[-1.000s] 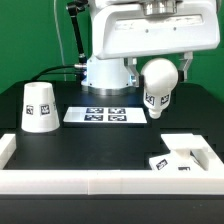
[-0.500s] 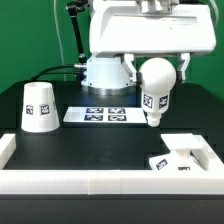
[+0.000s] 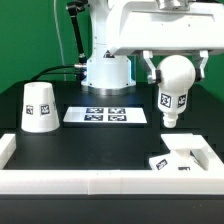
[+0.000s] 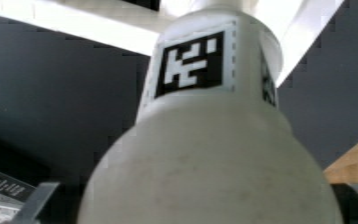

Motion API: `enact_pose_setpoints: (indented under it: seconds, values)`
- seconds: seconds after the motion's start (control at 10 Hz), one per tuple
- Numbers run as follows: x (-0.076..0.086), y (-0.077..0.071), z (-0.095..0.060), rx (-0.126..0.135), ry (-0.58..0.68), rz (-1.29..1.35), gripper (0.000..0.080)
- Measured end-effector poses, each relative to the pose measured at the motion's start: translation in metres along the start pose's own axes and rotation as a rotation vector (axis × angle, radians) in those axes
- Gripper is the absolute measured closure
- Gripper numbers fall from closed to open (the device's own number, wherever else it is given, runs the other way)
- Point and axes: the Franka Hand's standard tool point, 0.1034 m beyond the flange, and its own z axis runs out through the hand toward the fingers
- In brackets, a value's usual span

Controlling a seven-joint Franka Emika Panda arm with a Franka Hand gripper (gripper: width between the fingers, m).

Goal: Assemble lamp

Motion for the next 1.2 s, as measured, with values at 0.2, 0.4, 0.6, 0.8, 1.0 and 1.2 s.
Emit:
enact_pose_setpoints:
  seconds: [0.2, 0.4, 0.6, 0.8, 1.0, 1.2]
  values:
    - [0.001, -0.001, 0.000, -0.001, 0.007, 0.000, 0.0220]
    - [0.009, -0.016, 0.000, 0.003, 0.033, -0.010, 0.0220]
    - [0.009, -0.010, 0.001, -0.015, 0.069, -0.011, 0.0220]
    - [0.006, -0.012, 0.005, -0.016, 0.073, -0.013, 0.0220]
    - [0.002, -0.011, 0.010, -0.016, 0.064, -0.012, 0.0220]
    - [-0.001, -0.011, 0.013, -0.014, 0.057, -0.011, 0.0220]
